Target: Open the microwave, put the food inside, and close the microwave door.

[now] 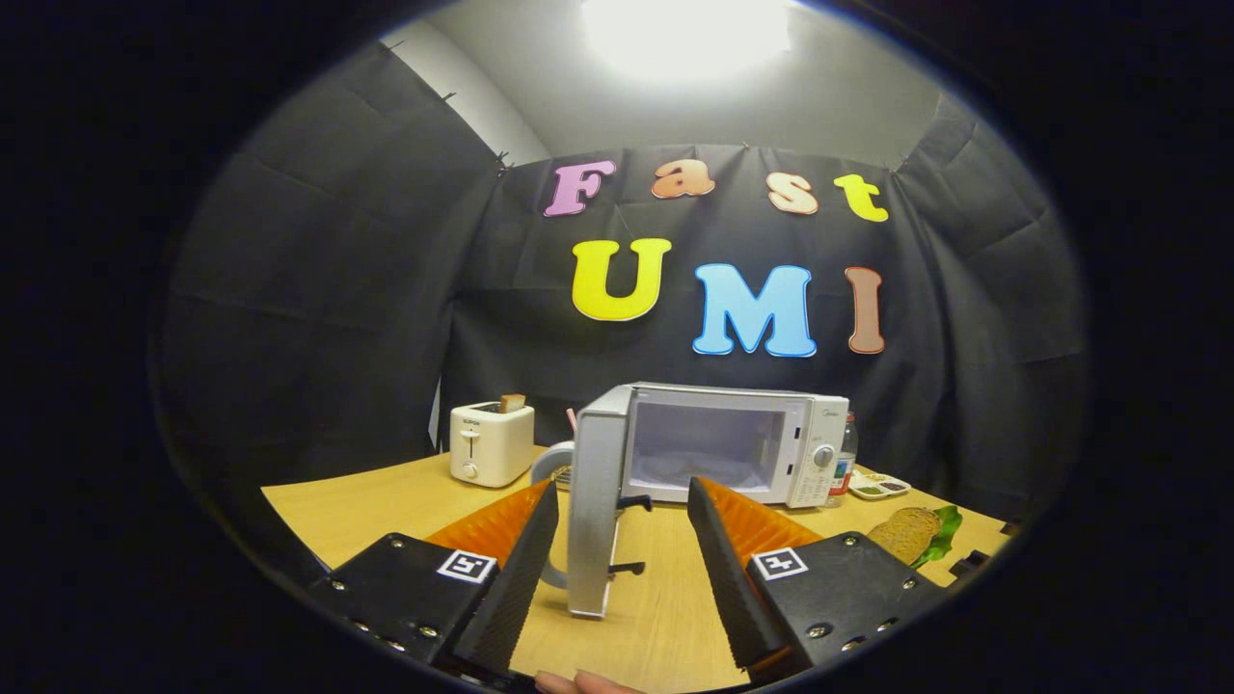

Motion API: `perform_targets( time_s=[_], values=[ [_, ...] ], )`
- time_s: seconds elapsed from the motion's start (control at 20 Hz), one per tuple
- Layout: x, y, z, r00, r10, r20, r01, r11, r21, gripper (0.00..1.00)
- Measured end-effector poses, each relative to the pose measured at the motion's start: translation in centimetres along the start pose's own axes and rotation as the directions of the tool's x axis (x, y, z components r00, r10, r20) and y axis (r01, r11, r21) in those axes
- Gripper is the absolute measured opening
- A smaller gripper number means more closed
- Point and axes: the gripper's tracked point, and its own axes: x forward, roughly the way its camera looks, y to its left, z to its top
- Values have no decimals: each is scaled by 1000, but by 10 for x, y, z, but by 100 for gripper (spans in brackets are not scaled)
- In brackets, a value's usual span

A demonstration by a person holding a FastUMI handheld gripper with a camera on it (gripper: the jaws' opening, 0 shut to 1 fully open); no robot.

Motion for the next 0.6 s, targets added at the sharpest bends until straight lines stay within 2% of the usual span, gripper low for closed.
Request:
perform_targets(
  time_s=[0.15,0.35,0.6],
  values=[
    [-7,-53,-6,997,-80,16,81,996,-30,81],
    [-16,-109,-18,988,-153,19,153,988,-6,82],
    [-32,-195,-37,954,-300,4,299,954,25,81]
  ],
)
